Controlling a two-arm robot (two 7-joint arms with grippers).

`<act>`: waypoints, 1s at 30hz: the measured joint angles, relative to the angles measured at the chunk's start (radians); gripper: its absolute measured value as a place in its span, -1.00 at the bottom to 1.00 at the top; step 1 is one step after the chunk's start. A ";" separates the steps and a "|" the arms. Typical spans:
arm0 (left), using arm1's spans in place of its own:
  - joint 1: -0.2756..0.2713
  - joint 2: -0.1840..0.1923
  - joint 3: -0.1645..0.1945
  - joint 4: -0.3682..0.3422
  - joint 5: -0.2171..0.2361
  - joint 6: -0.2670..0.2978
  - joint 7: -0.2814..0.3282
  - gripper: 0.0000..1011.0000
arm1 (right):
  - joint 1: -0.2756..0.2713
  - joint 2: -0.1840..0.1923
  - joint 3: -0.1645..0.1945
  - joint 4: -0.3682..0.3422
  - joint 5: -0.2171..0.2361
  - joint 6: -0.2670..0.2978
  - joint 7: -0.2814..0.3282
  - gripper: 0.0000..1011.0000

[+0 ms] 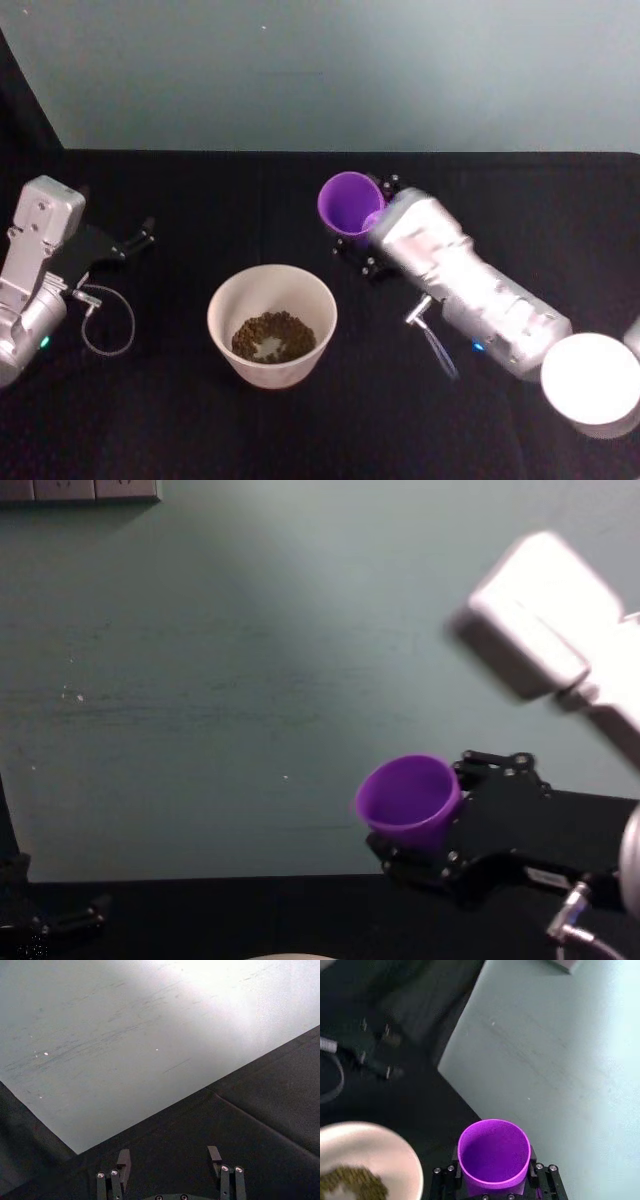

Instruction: Pick up the cup and pour the mung beans from the cup into the bowl.

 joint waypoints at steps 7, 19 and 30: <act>0.000 0.000 0.000 0.000 0.000 0.000 0.000 0.98 | -0.032 -0.037 0.073 0.062 0.215 -0.071 0.027 0.43; 0.000 0.000 0.000 0.000 0.000 0.000 0.000 0.98 | -0.048 -0.058 0.124 0.184 0.406 -0.101 0.052 0.43; 0.000 0.000 0.000 0.000 0.000 0.000 0.000 0.98 | 0.001 -0.079 0.134 0.360 0.553 -0.148 0.105 0.43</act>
